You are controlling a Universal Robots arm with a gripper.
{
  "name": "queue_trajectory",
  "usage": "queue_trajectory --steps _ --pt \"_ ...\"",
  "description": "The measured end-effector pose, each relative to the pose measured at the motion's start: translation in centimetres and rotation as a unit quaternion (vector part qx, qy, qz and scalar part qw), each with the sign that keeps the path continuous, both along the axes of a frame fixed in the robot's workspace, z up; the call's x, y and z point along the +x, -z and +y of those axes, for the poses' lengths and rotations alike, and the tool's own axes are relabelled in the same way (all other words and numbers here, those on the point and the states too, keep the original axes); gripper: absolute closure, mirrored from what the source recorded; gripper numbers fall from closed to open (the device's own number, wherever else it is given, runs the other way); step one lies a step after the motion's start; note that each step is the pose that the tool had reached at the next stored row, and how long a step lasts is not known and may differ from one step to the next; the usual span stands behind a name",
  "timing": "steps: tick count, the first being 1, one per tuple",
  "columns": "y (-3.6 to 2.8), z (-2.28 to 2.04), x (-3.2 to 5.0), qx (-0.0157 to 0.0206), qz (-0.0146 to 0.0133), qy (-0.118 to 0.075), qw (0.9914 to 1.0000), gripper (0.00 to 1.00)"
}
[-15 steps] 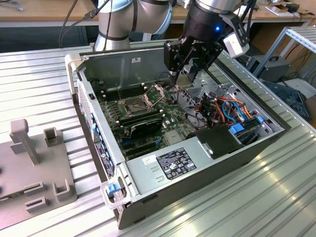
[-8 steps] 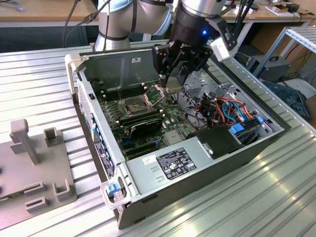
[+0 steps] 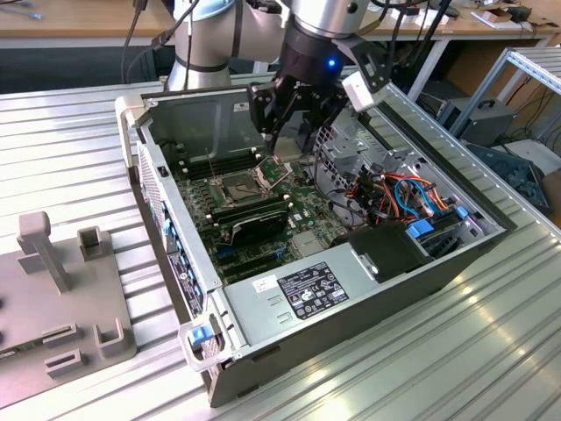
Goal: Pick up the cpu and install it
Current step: 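Pick up the cpu and move it towards the insertion slot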
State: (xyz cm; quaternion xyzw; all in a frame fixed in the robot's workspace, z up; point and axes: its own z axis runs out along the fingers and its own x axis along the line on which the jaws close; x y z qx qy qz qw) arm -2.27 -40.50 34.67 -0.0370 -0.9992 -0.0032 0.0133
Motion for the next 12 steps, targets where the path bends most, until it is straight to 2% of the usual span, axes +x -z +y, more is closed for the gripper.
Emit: queue_trajectory --steps 2,5,9,12 --pt "0.66 1.35 -0.27 0.0 -0.0001 0.0 1.0 0.45" --pt "1.33 2.47 -0.4 0.0001 0.0 0.0 1.0 0.45" --pt "2.15 3.19 -0.42 0.0001 0.0 0.0 1.0 0.45" --pt "2.75 3.42 -0.41 0.0 0.0 -0.001 1.0 0.45"
